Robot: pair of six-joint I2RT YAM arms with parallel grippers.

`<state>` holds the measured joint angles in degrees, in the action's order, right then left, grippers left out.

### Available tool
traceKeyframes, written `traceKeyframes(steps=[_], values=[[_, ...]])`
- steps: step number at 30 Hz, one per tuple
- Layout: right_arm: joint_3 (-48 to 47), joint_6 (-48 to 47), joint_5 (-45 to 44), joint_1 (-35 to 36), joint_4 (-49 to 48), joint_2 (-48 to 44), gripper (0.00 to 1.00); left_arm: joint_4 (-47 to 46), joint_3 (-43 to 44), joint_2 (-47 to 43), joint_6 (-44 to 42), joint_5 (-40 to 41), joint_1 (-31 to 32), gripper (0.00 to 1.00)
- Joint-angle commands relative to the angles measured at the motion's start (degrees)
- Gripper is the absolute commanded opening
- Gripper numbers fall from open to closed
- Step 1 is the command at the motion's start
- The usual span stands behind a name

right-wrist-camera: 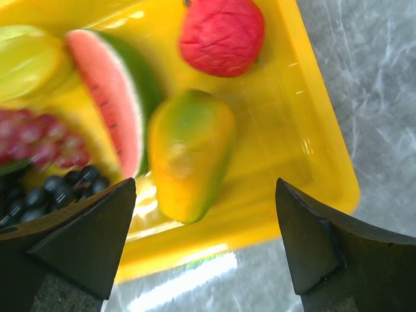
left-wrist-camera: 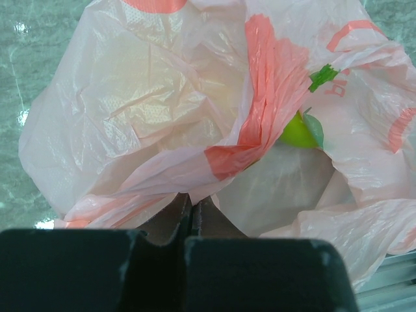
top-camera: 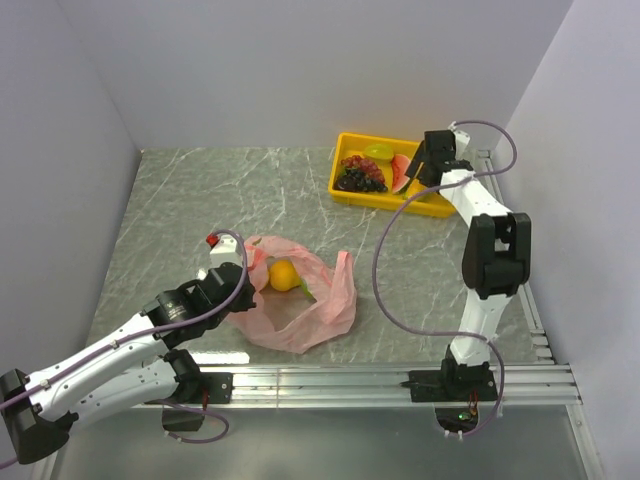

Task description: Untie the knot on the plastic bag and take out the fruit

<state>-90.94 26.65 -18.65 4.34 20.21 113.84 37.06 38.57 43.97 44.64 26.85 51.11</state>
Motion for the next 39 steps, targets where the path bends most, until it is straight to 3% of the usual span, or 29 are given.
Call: traceKeyframes(steps=[1,9,16,20,26,30,31,36,39], values=[[2.5,-4.5,1.2,3.5,-3.0,-9.5,0.92,-2.1,0.2,-0.4,-0.3,0.6,-0.2,0.01],[11.2,-20.1,0.5,25.3,-4.2,-25.1,0.84,-1.1,0.1,2.0,2.0,1.5,-0.3,0.01],[22.2,-24.3,5.0,46.1,-6.4,-37.3,0.71,-1.4,-0.6,2.4,3.2,0.2,-0.6,0.00],[26.0,-24.8,8.6,53.5,-7.9,-41.2,0.63,-2.9,-2.1,1.9,4.8,-0.6,-0.6,0.01],[30.6,-19.3,20.0,57.5,-14.4,-40.1,0.46,-4.4,-3.3,3.4,6.9,-1.9,-0.6,0.01],[31.5,-17.2,21.7,58.1,-15.2,-34.7,0.35,-4.7,-3.1,3.4,7.5,-2.4,-0.5,0.01],[32.1,-16.7,21.7,58.1,-15.8,-33.3,0.29,-4.6,-3.1,3.2,7.9,-2.5,-0.6,0.01],[34.2,-14.4,13.4,57.8,-13.2,-28.3,0.25,-6.3,-5.1,2.3,8.5,-4.1,-0.6,0.01],[36.9,-12.3,3.8,57.4,-11.1,-28.3,0.27,-7.8,-6.3,2.6,8.6,-5.7,-0.6,0.01]])
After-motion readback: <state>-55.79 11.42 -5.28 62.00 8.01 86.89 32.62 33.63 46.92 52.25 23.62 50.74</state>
